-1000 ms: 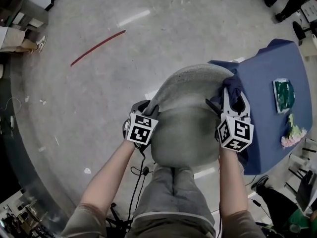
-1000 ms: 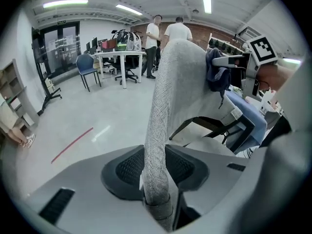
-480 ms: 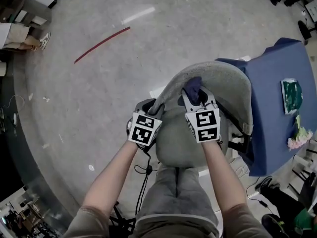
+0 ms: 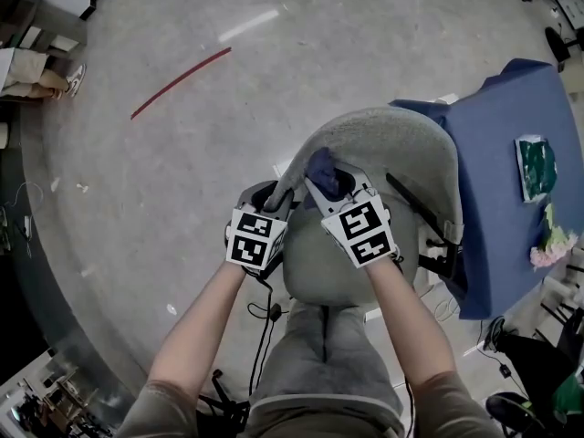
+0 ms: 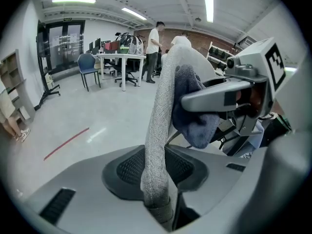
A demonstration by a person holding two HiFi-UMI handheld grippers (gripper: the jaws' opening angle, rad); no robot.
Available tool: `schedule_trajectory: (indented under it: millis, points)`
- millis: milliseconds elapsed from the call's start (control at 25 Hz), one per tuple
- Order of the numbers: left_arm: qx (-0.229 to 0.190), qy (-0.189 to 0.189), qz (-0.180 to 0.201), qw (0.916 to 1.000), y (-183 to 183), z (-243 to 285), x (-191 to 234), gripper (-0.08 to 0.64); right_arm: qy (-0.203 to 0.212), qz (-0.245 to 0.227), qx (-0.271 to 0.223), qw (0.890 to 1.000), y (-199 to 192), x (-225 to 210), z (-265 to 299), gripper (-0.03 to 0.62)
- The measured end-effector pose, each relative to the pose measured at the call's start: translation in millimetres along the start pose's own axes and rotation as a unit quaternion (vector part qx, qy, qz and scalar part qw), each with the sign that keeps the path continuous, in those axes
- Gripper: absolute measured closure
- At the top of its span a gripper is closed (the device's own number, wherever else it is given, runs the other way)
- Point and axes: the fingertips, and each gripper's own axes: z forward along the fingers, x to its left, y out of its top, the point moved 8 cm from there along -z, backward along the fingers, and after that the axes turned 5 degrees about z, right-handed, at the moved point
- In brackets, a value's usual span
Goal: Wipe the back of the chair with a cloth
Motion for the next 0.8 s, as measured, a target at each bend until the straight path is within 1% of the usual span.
schedule_trajectory:
  millis: [40, 120, 240, 320, 480, 600, 720, 800]
  points:
    - [-0.002, -0.001, 0.0, 1.0, -0.4, -0.2, 0.3, 0.428, -0.012, 0.006, -0.004, 1.0, -1.2, -9.3, -3.7, 0.44]
    - [-0.007, -0.002, 0.001, 1.0, -1.3, -0.9, 1.5, 0.43, -0.052, 0.021, -0.011, 0.998, -4.3, -34.4, -13.8, 0.443]
    - [-0.013, -0.003, 0.001, 0.9999, -2.2, -1.3, 2.5, 0.43, -0.109, 0.073, -0.031, 0.991, -9.6, -76.4, -35.9, 0.445]
    - [-0.012, -0.004, 0.0, 0.9999, -2.4, -0.8, 1.8, 0.431, -0.133, 0.097, -0.039, 0.986, -16.9, -96.9, -52.4, 0.448]
    - [-0.013, -0.008, 0.0, 0.9999, -2.8, 1.2, -2.3, 0.43, -0.187, 0.108, -0.044, 0.975, -43.6, -122.2, -85.8, 0.448]
    - [-0.019, -0.008, -0.001, 0.9998, -2.3, 1.2, -1.7, 0.43, -0.226, 0.144, -0.052, 0.962, -62.6, -135.7, -109.7, 0.448]
    - [-0.024, -0.006, -0.004, 0.9997, -2.1, 1.6, -2.5, 0.43, -0.279, 0.185, -0.049, 0.941, -77.5, -141.7, -126.6, 0.448]
    - [-0.025, -0.006, -0.005, 0.9996, -2.3, 0.7, -2.1, 0.43, -0.301, 0.202, -0.04, 0.931, -80.9, -140.9, -125.5, 0.448]
